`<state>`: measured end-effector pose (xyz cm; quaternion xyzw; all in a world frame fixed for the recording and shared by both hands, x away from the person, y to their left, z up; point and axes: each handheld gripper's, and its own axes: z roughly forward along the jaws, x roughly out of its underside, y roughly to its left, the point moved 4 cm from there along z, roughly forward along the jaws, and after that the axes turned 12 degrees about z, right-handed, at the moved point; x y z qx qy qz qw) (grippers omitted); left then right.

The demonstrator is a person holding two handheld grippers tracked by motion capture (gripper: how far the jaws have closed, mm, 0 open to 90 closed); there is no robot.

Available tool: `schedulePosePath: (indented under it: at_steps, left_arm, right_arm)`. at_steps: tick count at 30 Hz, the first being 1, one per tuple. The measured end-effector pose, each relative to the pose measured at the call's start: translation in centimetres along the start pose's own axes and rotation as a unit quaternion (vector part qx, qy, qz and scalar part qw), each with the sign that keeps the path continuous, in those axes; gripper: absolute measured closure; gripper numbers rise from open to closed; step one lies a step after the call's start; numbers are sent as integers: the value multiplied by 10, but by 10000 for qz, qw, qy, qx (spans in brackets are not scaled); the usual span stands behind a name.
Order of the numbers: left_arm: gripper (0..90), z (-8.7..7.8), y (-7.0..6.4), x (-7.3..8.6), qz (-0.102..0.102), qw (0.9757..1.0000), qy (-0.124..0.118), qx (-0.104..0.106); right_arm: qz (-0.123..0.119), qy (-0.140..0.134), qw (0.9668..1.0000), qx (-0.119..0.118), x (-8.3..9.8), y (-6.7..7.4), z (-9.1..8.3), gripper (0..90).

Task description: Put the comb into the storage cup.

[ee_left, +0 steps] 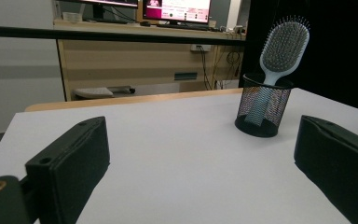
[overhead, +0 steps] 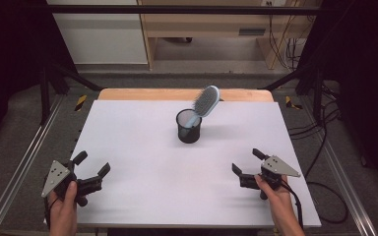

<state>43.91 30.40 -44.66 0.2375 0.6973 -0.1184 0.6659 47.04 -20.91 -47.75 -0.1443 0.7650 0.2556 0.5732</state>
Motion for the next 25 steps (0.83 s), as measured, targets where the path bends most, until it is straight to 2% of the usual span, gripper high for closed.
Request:
schedulePosePath:
  at_steps: [4,9,14,19,25]
  left_arm:
    - [32,2,-2,0,-9,10000,-4,49]
    - [32,3,-5,0,25,10000,21,76]
    - [32,4,-10,-2,-139,9997,-94,160]
    - [32,8,-17,-2,-122,9996,-80,247]
    - [32,10,-21,-2,-120,9995,-66,278]
  right_arm:
    - [20,4,10000,-80,1,2,1,46]
    - [-74,4,9997,-211,3,6,-1,48]
    - [-142,139,9990,-391,7,11,-4,57]
    - [-144,205,9988,-411,8,12,-9,57]
    - [-35,180,9994,-282,7,3,-12,57]
